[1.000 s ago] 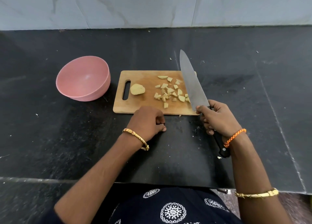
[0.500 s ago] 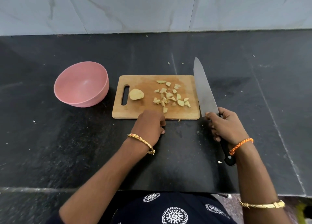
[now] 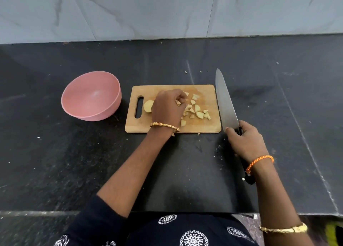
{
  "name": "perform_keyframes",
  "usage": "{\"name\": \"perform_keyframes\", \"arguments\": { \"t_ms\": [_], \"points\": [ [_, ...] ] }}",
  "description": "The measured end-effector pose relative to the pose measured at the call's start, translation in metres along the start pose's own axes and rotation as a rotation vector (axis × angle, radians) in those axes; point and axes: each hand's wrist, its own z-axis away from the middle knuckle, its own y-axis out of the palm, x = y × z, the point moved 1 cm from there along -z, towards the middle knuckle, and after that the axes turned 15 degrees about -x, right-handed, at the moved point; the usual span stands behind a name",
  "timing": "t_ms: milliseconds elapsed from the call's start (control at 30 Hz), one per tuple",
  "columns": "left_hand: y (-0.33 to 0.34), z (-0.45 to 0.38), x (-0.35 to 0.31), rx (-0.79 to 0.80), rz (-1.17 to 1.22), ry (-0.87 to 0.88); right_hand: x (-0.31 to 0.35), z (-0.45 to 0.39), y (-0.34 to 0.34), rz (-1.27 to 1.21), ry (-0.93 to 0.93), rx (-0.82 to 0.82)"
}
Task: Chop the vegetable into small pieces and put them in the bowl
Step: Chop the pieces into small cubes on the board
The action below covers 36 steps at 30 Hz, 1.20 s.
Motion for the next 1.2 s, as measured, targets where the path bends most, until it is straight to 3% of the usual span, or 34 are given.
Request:
{"name": "perform_keyframes", "arguments": {
  "t_ms": [167, 267, 367, 567, 700, 800, 1200],
  "points": [
    [-0.011, -0.007, 0.026, -0.057, -0.204, 0.009, 0.004, 0.017, -0.003, 0.104, -0.113, -0.091],
    [-0.018, -0.003, 0.048, 0.018, -0.372, -0.075, 0.007, 0.030, -0.001, 0.164, -0.151, -0.083],
    [-0.020, -0.006, 0.064, 0.063, -0.282, -0.090, 0.012, 0.038, 0.003, 0.254, -0.195, -0.065],
    [-0.025, -0.018, 0.056, -0.049, 0.003, -0.219, 0.018, 0.047, 0.014, 0.277, -0.252, -0.050],
    [-0.005, -0.040, 0.042, 0.121, -0.039, -0.073, 0.024, 0.040, 0.014, 0.071, -0.212, -0.030],
    [0.013, -0.052, 0.043, 0.247, -0.133, -0.006, 0.039, 0.032, 0.014, 0.057, -0.220, 0.028],
    [0.019, -0.044, 0.035, 0.086, -0.127, -0.057, 0.088, 0.011, 0.022, 0.295, -0.237, 0.174]
  ]
}}
